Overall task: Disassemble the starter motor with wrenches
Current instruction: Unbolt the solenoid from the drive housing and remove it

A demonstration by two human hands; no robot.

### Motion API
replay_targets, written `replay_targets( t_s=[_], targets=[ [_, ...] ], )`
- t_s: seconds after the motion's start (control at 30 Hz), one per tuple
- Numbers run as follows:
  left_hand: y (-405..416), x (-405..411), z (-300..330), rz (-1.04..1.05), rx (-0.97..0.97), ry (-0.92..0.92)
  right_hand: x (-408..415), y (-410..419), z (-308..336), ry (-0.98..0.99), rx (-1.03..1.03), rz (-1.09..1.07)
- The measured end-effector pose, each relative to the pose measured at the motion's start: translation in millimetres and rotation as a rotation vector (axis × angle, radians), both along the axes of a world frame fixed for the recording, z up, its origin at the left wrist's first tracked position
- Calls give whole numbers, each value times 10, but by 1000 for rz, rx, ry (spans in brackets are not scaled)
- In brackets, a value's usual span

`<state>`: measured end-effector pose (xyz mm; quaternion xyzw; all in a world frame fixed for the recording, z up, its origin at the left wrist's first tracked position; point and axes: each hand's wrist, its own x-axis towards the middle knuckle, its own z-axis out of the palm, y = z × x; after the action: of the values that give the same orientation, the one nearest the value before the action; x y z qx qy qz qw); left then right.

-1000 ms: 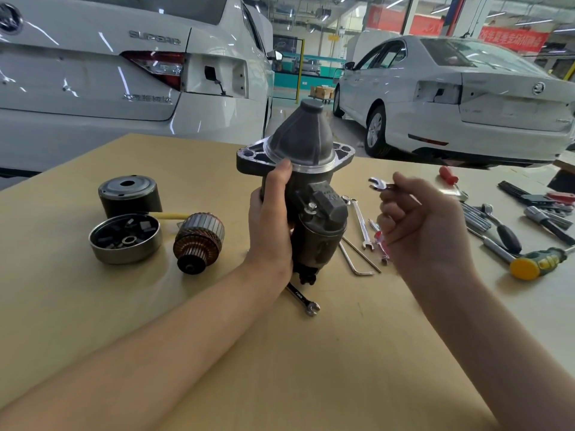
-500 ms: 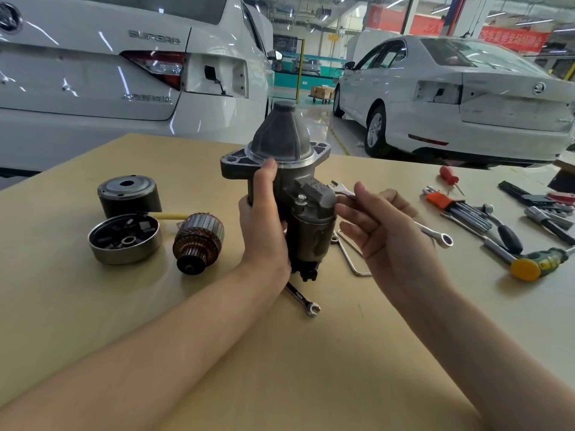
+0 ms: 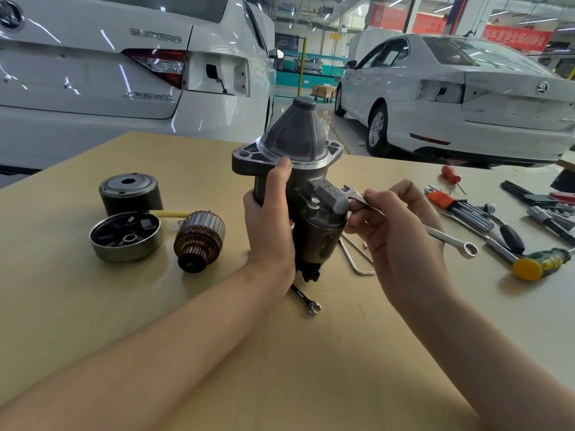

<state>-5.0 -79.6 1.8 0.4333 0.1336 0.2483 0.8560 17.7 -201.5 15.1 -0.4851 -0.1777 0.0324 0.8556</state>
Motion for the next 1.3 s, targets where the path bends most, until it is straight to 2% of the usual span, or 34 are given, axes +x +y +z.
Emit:
replay_targets(
  t_s=[0.43,0.7,0.8,0.87,0.93,1.0,1.13,1.3],
  targets=[
    [7,-16,7,-23,1,-1,17,31,-60,-2,40,101],
    [24,0,20,-33,48,-9,86,-50,52,162,-27,158],
    [8,-6,21,-65,108,-20,84,-75,79,72,-38,146],
    [-14,-18,22,-100,164,-40,54,-86,90,-50,-181,84],
    [-44,-34,19,-118,201,-59,53,-99,96,-69,-268,72],
    [-57,-41,18,-115,216,-64,67,-106,124,10,-228,124],
    [-51,-36,36,-120,178,-47,84,-106,158,141,-7,190],
    [-32,-27,32,-107,154,-37,58,-85,116,188,50,156]
  ],
)
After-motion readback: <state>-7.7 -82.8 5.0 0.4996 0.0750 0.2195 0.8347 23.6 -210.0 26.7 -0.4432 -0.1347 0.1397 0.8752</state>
